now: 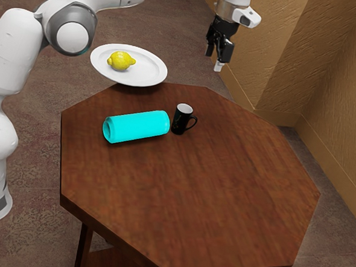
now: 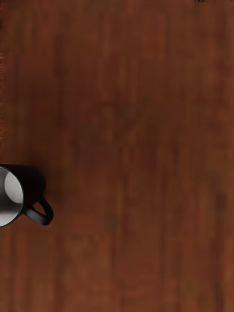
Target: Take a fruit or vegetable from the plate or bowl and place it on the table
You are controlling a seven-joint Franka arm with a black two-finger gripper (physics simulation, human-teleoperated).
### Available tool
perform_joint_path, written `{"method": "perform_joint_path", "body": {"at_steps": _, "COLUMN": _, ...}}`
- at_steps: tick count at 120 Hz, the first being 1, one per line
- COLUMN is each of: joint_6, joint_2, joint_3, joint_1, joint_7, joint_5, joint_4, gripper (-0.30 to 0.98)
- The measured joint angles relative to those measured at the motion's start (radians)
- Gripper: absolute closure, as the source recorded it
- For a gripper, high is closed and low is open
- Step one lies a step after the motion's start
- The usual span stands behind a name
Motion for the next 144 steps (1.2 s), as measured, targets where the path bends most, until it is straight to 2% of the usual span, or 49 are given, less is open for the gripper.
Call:
{"method": "perform_joint_path", "body": {"at_steps": 22, "joint_6": -0.003, "joint_2": 0.002, "joint_3": 0.003, "joint_1": 0.0, "joint_7": -0.006, "joint_5": -0.004, "joint_4": 0.0, "gripper": 0.0}}
{"method": "perform_joint_path", "body": {"at_steps": 33, "joint_6": -0.008, "joint_2": -0.029, "joint_3": 0.048, "joint_1": 0.001, "joint_7": -0.01, "joint_5": -0.044, "joint_4": 0.0, "gripper": 0.0}}
{"method": "perform_joint_path", "body": {"at_steps": 49, "joint_6": 0.001, "joint_2": -0.04, "joint_3": 0.051, "joint_1": -0.009, "joint_7": -0.015, "joint_5": -0.069, "joint_4": 0.001, "gripper": 0.0}}
{"method": "perform_joint_path", "body": {"at_steps": 61, "joint_6": 0.028, "joint_2": 0.029, "joint_3": 0.075, "joint_1": -0.007, "joint_7": -0.033, "joint_5": -0.063, "joint_4": 0.0, "gripper": 0.0}}
{"method": "perform_joint_path", "body": {"at_steps": 82, "joint_6": 0.068, "joint_2": 0.063, "joint_3": 0.088, "joint_1": -0.01, "joint_7": -0.095, "joint_5": 0.0, "joint_4": -0.022, "gripper": 0.0}}
{"method": "perform_joint_path", "body": {"at_steps": 90, "joint_6": 0.077, "joint_2": 0.053, "joint_3": 0.108, "joint_1": -0.008, "joint_7": -0.128, "joint_5": 0.015, "joint_4": -0.073, "gripper": 0.0}}
{"method": "perform_joint_path", "body": {"at_steps": 96, "joint_6": 0.083, "joint_2": 0.008, "joint_3": 0.157, "joint_1": -0.004, "joint_7": -0.16, "joint_5": 0.009, "joint_4": -0.152, "gripper": 0.0}}
{"method": "perform_joint_path", "body": {"at_steps": 107, "joint_6": 0.169, "joint_2": -0.226, "joint_3": 0.315, "joint_1": -0.001, "joint_7": -0.212, "joint_5": -0.053, "joint_4": -0.516, "gripper": 0.0}}
{"method": "perform_joint_path", "body": {"at_steps": 117, "joint_6": 0.246, "joint_2": -0.35, "joint_3": 0.4, "joint_1": 0.009, "joint_7": -0.252, "joint_5": -0.088, "joint_4": -0.697, "gripper": 0.0}}
{"method": "perform_joint_path", "body": {"at_steps": 128, "joint_6": 0.311, "joint_2": -0.399, "joint_3": 0.458, "joint_1": 0.03, "joint_7": -0.285, "joint_5": -0.108, "joint_4": -0.763, "gripper": 0.0}}
{"method": "perform_joint_path", "body": {"at_steps": 144, "joint_6": 0.383, "joint_2": -0.389, "joint_3": 0.529, "joint_1": 0.072, "joint_7": -0.318, "joint_5": -0.13, "joint_4": -0.736, "gripper": 0.0}}
